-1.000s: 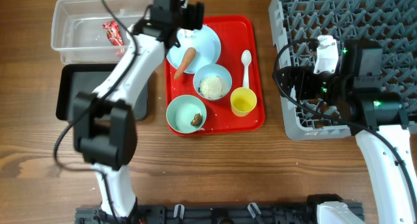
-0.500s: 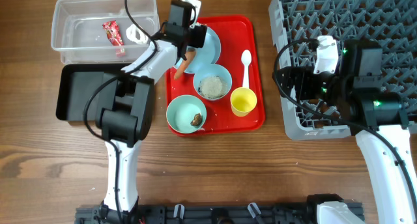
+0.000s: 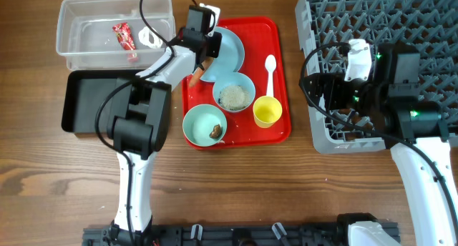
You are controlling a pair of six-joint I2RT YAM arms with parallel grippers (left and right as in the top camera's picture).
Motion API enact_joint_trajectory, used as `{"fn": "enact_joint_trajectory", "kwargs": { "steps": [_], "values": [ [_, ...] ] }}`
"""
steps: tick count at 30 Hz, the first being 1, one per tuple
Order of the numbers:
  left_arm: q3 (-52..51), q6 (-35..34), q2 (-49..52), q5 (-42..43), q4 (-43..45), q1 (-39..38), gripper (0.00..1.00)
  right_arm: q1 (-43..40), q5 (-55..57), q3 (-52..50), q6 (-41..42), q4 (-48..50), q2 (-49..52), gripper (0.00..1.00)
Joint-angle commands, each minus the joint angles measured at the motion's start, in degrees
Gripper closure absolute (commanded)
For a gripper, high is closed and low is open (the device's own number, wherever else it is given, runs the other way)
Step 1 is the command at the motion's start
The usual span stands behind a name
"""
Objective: Sort waste into correct bins and load items into the dishwasher rack
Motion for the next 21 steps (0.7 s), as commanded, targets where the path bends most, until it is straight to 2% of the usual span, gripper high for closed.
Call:
{"fn": "enact_joint_trajectory", "kwargs": {
  "steps": [1, 3, 6, 8, 11, 12, 13, 14, 15, 21],
  "values": [
    [0.31, -1.86, -13.33, 0.85, -3.69, -0.31, 0.96, 0.39, 0.61, 1.22, 0.81, 0.17, 0.11, 0.00],
    [0.31, -3.56, -19.61, 0.07, -7.93, 0.02, 0.96, 0.39, 0.61, 1.22, 0.81, 0.17, 0.11, 0.00],
    [0.28, -9.42, -26.88, -6.32, -16.48, 2.69, 0.96, 0.39, 0.61, 1.22, 0.81, 0.22, 0.11, 0.00],
    [0.28, -13.60, -27.93, -9.86, -21.00, 6.14, 0.96, 0.39, 0.59, 1.22, 0.81, 0.37, 0.11, 0.00],
    [0.28, -14.93, -24.70, -7.17, -25.09, 12.26, 0.95, 0.39, 0.59, 1.22, 0.83, 0.72, 0.11, 0.00],
    [0.26, -14.93, -23.37, -6.62, -25.33, 13.66, 0.77, 0.39, 0.59, 1.22, 1.01, 0.83, 0.11, 0.00],
    [0.28, -14.93, -21.88, -5.92, -25.33, 15.08, 0.46, 0.39, 0.57, 1.22, 1.25, 0.85, 0.11, 0.00],
    [0.28, -14.93, -20.87, -5.18, -25.33, 15.93, 0.07, 0.39, 0.55, 1.22, 1.25, 0.85, 0.11, 0.00],
    [0.28, -14.95, -20.17, -4.00, -25.68, 16.94, 0.00, 0.39, 0.55, 1.22, 1.29, 0.83, 0.11, 0.00],
    [0.28, -14.91, -22.36, -3.67, -27.36, 17.40, 0.00, 0.39, 0.33, 1.22, 4.02, 0.28, 0.09, 0.00]
  ]
}}
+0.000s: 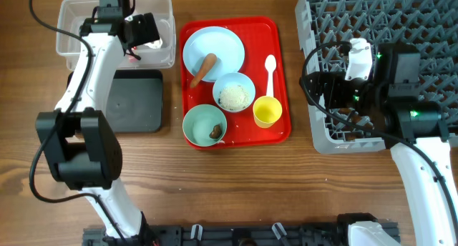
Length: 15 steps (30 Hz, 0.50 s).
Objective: Sort waste into correct bins and load items into the dishwasher rack
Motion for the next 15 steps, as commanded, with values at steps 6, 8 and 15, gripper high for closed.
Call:
{"fn": "enact_joint_trajectory", "kwargs": {
  "steps": [6, 8, 15],
  "values": [
    [0.39, -0.74, -5.86, 1.18, -2.21, -0.57, 0.00, 0.39, 0.39, 1.22, 1.66, -1.11, 0.09, 0.00],
    [0.39, -0.70, -7.96, 1.36, -4.52, -1.36, 0.00, 0.39, 0.39, 1.22, 1.66, -1.11, 0.09, 0.00],
    [0.39, -0.50, -20.26, 1.36, -14.91, -6.16, 0.00, 0.39, 0.63, 1.22, 1.64, -0.70, 0.09, 0.00]
  ]
}}
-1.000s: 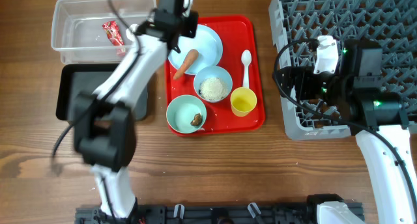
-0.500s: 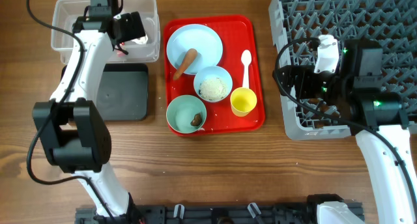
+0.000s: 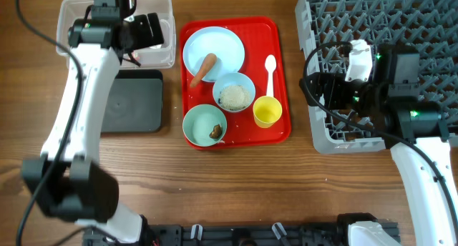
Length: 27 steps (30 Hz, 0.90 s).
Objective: Sort waste into correct bins and load items into the dishwasher rack
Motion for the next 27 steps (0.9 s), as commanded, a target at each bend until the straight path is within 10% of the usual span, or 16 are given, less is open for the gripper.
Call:
{"fn": "enact_joint_trajectory", "kwargs": {
  "steps": [1, 14, 27],
  "values": [
    [0.39, -0.50, -8.46, 0.63, -3.56, -3.23, 0.00, 0.39, 0.61, 1.22, 0.79, 0.31, 0.09, 0.00],
    [0.37, 1.05, -21.11, 2.27, -23.67, -17.00, 0.00, 0.39, 0.57, 1.22, 0.96, 0.31, 0.09, 0.00],
    [-0.76, -6.25, -19.23, 1.01, -19.74, -7.52, 0.01, 0.39, 0.63, 1.22, 0.81, -1.44, 0.09, 0.00]
  ]
}}
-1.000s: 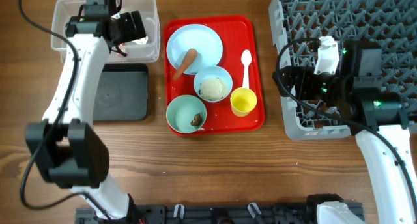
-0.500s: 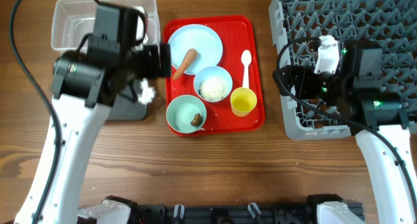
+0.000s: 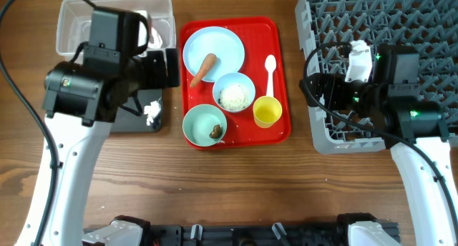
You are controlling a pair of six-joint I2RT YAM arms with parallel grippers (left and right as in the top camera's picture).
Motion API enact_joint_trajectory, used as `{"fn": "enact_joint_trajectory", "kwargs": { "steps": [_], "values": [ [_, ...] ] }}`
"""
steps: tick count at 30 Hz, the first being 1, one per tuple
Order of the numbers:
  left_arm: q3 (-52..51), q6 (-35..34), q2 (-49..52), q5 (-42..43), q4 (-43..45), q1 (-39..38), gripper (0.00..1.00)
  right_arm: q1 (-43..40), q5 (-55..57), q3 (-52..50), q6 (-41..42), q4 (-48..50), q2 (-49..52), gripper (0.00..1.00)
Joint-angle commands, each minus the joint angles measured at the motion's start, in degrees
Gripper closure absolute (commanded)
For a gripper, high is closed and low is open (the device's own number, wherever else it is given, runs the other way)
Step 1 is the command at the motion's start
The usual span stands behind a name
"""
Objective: Sort waste into correct bins and load items into the dishwasher rack
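On the red tray (image 3: 279,128) stand a light-blue plate (image 3: 222,42) with a carrot (image 3: 205,66) on it, a bowl of rice (image 3: 234,94), a bowl with a brown scrap (image 3: 205,124), a yellow cup (image 3: 267,111) and a white spoon (image 3: 270,66). My left arm fills the view over the bins; its gripper (image 3: 172,67) is by the tray's left edge, with the jaws hard to make out. A white crumpled scrap (image 3: 152,111) lies in the black bin (image 3: 132,123). My right gripper (image 3: 317,89) hangs over the left edge of the grey dishwasher rack (image 3: 429,31).
The clear bin (image 3: 68,21) stands at the back left, half covered by my left arm, with a bit of white (image 3: 154,36) showing inside. Cables loop over both arms. Bare wooden table (image 3: 229,189) lies in front of the tray.
My left arm has come up from over the clear bin and now covers both bins. A white crumpled scrap now lies in the black bin, which looked bare before. The right arm has not moved.
My left gripper was at the plate beside the carrot. Then it stood over the clear bin's right end at two moments, the black bin bare. Now the arm is over both bins and a white scrap lies in the black bin. The tray items kept their places.
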Motion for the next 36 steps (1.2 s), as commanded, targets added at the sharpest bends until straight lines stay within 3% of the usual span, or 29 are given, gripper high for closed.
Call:
{"fn": "enact_joint_trajectory", "kwargs": {
  "steps": [1, 4, 8, 13, 15, 26, 31, 33, 34, 35, 36],
  "values": [
    [-2.12, -7.15, 0.74, -1.33, -0.61, 3.21, 0.01, 0.39, 0.66, 1.20, 0.59, -1.07, 0.09, 0.00],
    [-8.92, -11.96, 0.76, -1.86, 1.11, 5.79, 0.01, 0.39, 1.38, 1.14, 0.59, -2.67, 0.09, 0.00],
    [-24.46, -18.97, 0.76, -1.86, 11.85, 10.21, 0.03, 0.39, 4.22, 1.14, 0.48, -3.91, 0.09, 0.00],
    [-41.24, -23.78, 0.87, -0.83, 28.76, 14.93, 0.28, 0.39, 4.26, 0.81, -0.59, -4.22, 0.13, 0.00],
    [-45.33, -23.78, 1.36, -0.11, 33.94, 15.19, 0.34, 0.39, 4.28, 0.81, -0.90, -4.22, 0.13, 0.00],
    [-47.95, -23.28, 16.79, 5.64, 50.58, 15.19, 0.39, 0.39, 4.26, 0.81, -0.83, -5.22, 0.13, 0.00],
    [-47.95, -23.26, 18.82, 6.56, 52.52, 15.19, 0.40, 0.39, 4.26, 0.81, -0.83, -5.55, 0.13, 0.00],
    [-47.95, -22.08, 18.82, 6.58, 52.59, 15.19, 0.53, 0.39, 4.26, 0.81, -0.83, -5.70, 0.13, 0.00],
    [-47.95, -21.97, 18.82, 6.56, 52.54, 15.19, 0.66, 0.39, 4.26, 0.81, -0.83, -5.70, 0.13, 0.00],
    [-47.95, -21.97, 18.82, 6.56, 52.54, 15.19, 0.86, 0.39, 4.26, 0.81, -0.83, -5.68, 0.13, 0.00],
    [-47.95, -21.90, 18.80, 6.56, 52.59, 15.19, 0.96, 0.39, 4.26, 0.81, -0.72, -5.68, 0.13, 0.00]
  ]
}}
